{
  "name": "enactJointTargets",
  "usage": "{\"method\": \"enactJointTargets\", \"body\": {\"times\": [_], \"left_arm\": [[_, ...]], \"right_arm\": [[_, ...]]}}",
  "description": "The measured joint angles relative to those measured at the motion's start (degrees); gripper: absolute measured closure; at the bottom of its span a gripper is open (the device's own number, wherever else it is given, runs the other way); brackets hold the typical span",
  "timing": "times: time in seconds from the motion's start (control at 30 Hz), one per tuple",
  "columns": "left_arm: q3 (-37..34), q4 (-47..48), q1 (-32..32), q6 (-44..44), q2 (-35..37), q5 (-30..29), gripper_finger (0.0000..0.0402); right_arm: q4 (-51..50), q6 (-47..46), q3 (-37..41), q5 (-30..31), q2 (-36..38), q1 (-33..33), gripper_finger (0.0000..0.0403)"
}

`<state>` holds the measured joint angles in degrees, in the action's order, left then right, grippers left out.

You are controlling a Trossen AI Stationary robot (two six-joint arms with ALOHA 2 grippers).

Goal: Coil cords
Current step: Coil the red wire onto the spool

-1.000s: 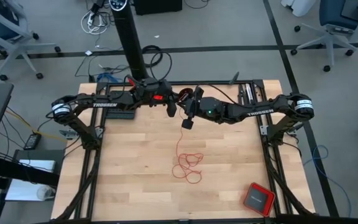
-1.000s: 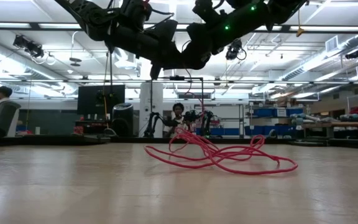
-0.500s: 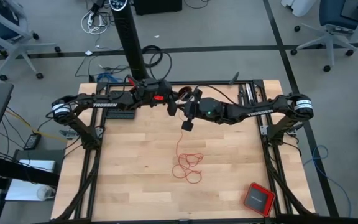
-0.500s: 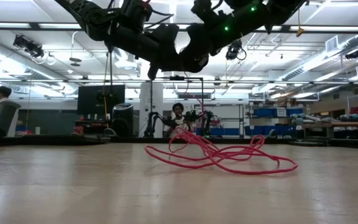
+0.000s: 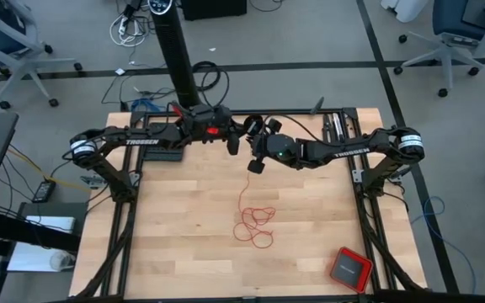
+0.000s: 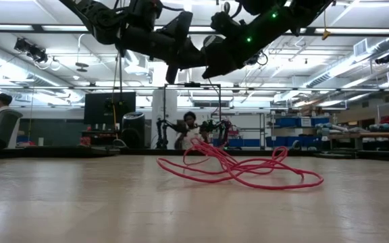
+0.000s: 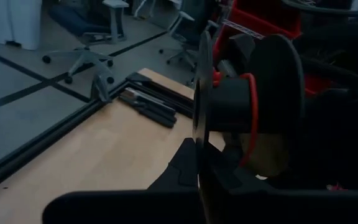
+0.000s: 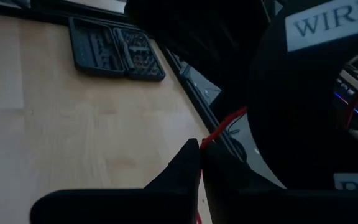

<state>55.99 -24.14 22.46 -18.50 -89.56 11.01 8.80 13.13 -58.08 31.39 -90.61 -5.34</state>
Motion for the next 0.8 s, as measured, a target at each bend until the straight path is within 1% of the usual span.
{"method": "enactJointTargets", "body": {"times": [0.17, 0.33, 0.4, 0.53, 0.63, 0.73, 0.8], "left_arm": [[0.0, 0.5, 0.2, 0.2, 0.0, 1.6, 0.0400], [0.0, 2.3, 1.2, 2.1, 0.0, 2.2, 0.0400], [0.0, 3.8, 1.7, 4.5, 0.1, 2.2, 0.0400], [0.0, 9.0, 2.9, 10.8, 0.4, 2.0, 0.0400], [0.0, 12.1, 3.4, 16.0, 0.4, 1.9, 0.0400], [0.0, 14.6, 3.4, 20.5, 0.4, 1.7, 0.0400], [0.0, 16.0, 3.4, 22.7, 0.4, 1.7, 0.0400]], "right_arm": [[-1.2, 0.0, 0.0, 0.7, 0.2, 0.4, 0.0382], [-4.6, 1.0, 0.0, 5.4, 0.6, 0.9, 0.0393], [-6.9, 1.1, 0.0, 7.2, 1.5, 1.2, 0.0395], [-12.7, 0.0, 0.0, 8.0, 4.1, 1.1, 0.0389], [-16.2, -1.4, 0.0, 8.5, 5.4, -0.1, 0.0381], [-20.6, -2.9, 0.0, 15.0, 6.0, -0.9, 0.0374], [-22.6, -3.7, 0.0, 16.5, 6.6, -1.0, 0.0369]]}}
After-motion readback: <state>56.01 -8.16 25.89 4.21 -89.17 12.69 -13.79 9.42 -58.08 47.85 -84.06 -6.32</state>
